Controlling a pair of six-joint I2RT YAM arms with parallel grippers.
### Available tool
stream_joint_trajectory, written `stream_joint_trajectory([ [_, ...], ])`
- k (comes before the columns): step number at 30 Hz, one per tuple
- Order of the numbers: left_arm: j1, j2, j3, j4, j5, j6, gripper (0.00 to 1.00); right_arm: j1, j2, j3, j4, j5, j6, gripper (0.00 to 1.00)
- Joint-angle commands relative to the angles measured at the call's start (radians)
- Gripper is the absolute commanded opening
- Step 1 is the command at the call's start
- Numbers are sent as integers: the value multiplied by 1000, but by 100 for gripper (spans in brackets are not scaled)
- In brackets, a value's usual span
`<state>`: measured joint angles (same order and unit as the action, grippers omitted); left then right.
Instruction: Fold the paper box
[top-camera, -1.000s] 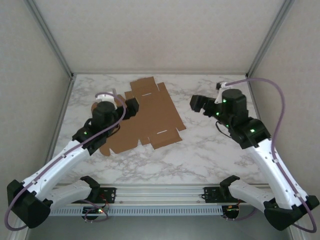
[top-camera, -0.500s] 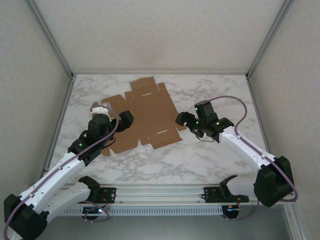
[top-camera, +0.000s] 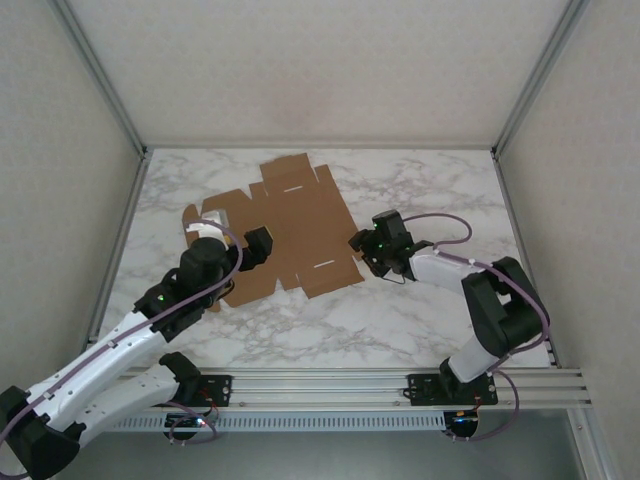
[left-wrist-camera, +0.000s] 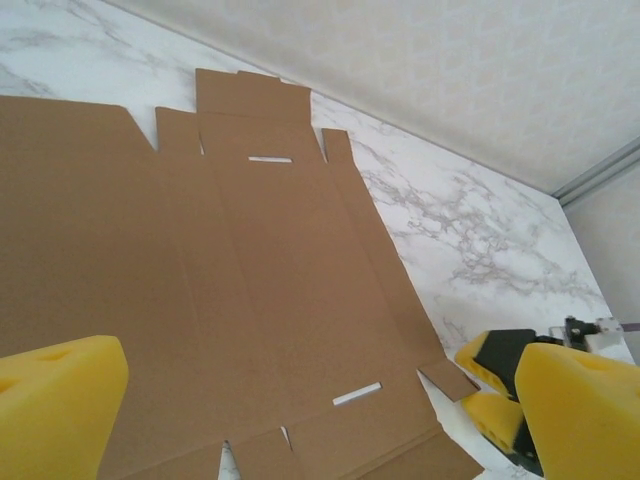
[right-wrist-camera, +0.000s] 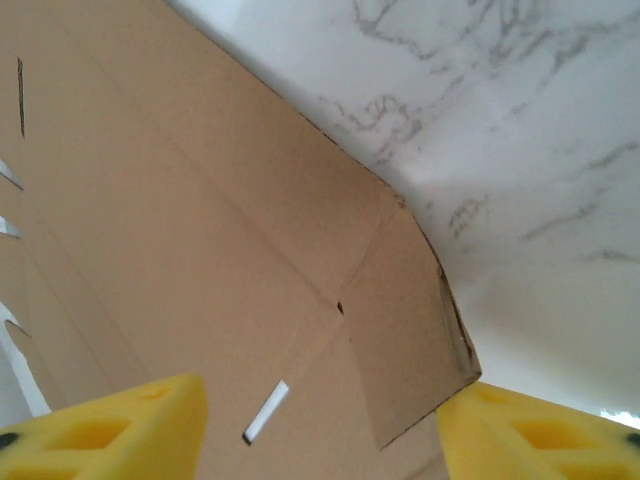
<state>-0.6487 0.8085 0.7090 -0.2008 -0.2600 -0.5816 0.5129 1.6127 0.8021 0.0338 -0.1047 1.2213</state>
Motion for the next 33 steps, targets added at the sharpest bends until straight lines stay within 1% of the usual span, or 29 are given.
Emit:
stream_joint_trajectory([
  [1,-10,-2,44,-23,-66,29,100,4,50,-2,100,29,44,52],
  [3,-9,-2,49,-27,-88,24,100,2,73,14,108,33,36,43],
  [5,-4,2,60,-37,-109,9,100,-1,89,32,105,39,22,36],
  [10,12,26,83,-22,-114,-3,100,-24,137,62,91,19,-15,15],
  [13,22,65,112,-12,-102,-2,100,-53,150,90,32,5,-81,6],
  [15,30,89,127,6,-78,3,100,-81,143,131,-45,-1,-173,2],
  [17,39,103,133,33,-58,2,100,-108,139,185,-138,-9,-280,0],
  [19,47,126,145,52,-46,-3,100,-131,135,228,-182,-42,-400,0],
  [21,61,164,167,60,-27,-26,100,-143,138,286,-229,-84,-527,2],
  [22,76,191,180,68,9,-40,100,-145,144,323,-269,-99,-596,2],
  [23,91,218,197,74,56,-53,100,-145,141,351,-304,-84,-662,0],
  [24,103,242,211,80,87,-62,100,-144,132,356,-314,-70,-691,0],
  [27,136,304,244,109,143,-53,100,-146,78,332,-259,-51,-810,0],
  [28,153,332,271,101,178,-52,100,-145,65,328,-240,-49,-847,0],
  [31,208,466,413,-2,303,-59,100,-144,49,321,-185,-69,-961,0],
  [33,232,553,495,-35,365,-91,100,-144,46,309,-140,-88,-1025,0],
])
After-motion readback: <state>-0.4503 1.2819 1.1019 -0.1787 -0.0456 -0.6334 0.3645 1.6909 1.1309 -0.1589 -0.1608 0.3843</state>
